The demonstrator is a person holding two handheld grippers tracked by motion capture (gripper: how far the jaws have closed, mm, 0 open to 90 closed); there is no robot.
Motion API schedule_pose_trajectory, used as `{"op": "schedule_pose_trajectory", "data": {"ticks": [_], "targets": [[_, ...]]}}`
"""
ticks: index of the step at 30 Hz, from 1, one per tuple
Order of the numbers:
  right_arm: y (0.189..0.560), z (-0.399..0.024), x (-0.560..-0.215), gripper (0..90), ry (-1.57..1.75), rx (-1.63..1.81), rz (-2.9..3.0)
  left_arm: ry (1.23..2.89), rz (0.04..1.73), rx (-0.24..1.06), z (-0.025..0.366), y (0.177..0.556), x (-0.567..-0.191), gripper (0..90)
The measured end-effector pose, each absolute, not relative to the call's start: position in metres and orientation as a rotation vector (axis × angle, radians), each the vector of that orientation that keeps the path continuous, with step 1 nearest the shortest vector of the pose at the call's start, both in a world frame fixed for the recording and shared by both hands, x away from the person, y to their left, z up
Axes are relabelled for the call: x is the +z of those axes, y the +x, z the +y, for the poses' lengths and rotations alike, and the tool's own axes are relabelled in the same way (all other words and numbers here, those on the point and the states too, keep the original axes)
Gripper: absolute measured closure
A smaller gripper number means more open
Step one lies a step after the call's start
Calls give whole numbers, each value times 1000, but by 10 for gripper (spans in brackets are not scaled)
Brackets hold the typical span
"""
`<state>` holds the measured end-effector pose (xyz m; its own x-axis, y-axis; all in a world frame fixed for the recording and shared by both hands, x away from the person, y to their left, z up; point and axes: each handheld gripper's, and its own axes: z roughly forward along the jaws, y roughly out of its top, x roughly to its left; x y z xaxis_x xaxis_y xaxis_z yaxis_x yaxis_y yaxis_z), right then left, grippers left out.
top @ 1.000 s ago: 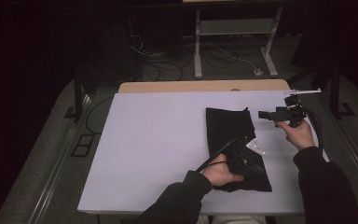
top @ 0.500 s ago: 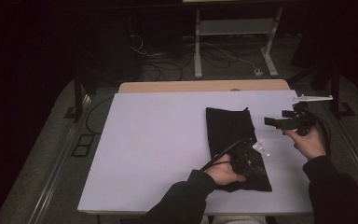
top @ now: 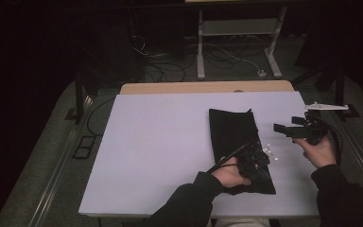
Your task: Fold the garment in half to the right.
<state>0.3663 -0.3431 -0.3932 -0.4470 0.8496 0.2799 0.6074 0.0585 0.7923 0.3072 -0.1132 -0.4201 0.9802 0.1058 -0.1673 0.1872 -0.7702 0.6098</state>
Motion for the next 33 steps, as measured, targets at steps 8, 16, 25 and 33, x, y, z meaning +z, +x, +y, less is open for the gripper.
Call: {"op": "schedule_pose_trajectory", "data": {"ticks": [8, 16, 25, 33], "targets": [[357, -348, -391, 0, 1467, 1356, 2067, 2401, 170, -219, -107, 310, -411, 652], [350, -350, -390, 0, 1446, 1377, 2065, 2330, 212, -198, -95, 313, -398, 400], [342, -351, -391, 0, 1437, 1362, 2075, 2256, 277, -206, -82, 322, -389, 120], [333, -351, -390, 0, 1419, 1357, 2081, 2258, 307, -197, -67, 329, -385, 0]]}}
